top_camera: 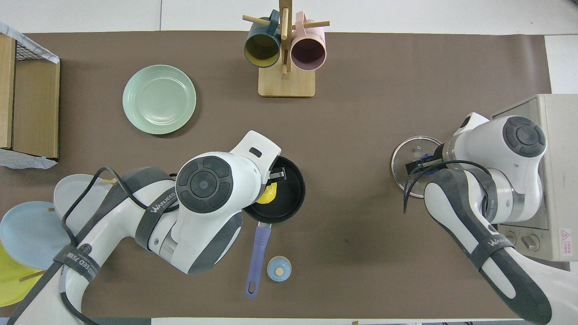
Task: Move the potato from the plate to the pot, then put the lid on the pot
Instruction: 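Carry the potato over the black pan with the left gripper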
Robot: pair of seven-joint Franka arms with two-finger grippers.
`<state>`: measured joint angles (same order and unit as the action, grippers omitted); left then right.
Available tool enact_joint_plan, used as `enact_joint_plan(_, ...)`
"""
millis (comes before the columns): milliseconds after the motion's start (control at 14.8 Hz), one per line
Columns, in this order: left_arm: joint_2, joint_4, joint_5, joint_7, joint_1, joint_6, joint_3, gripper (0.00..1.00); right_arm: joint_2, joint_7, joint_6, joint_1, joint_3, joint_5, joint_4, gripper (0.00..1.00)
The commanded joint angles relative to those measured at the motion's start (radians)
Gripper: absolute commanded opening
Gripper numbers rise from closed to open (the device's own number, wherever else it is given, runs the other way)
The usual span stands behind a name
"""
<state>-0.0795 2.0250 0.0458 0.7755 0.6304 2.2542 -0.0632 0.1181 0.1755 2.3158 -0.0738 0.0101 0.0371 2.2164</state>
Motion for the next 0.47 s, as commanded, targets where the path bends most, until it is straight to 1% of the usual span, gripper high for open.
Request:
enact_joint_plan(0,-0.006,0.064,-0.006,0.007,0.026,0.105,0.02,0.0,-0.018,0.054,0.019,0.008,-0.001,0.001,0.025,0.82)
enact_joint_plan(68,-0.008,0.076,-0.015,0.008,0.028,0.116,0.022,0.0,-0.021,0.059,0.016,0.008,-0.001,0.001,0.025,0.79)
enact_joint_plan(203,-0.04,0.08,-0.034,0.013,0.038,0.137,0.022,0.0,-0.021,0.064,0.011,0.008,-0.001,0.0,0.025,0.7)
enact_joint_plan(271,-0.043,0.09,-0.035,0.016,0.038,0.154,0.022,0.0,-0.021,0.064,0.008,0.008,-0.001,0.0,0.025,0.62)
enact_joint_plan(406,-0.042,0.11,-0.035,0.018,0.041,0.162,0.022,0.0,-0.021,0.064,-0.007,0.002,-0.001,-0.003,0.023,0.38)
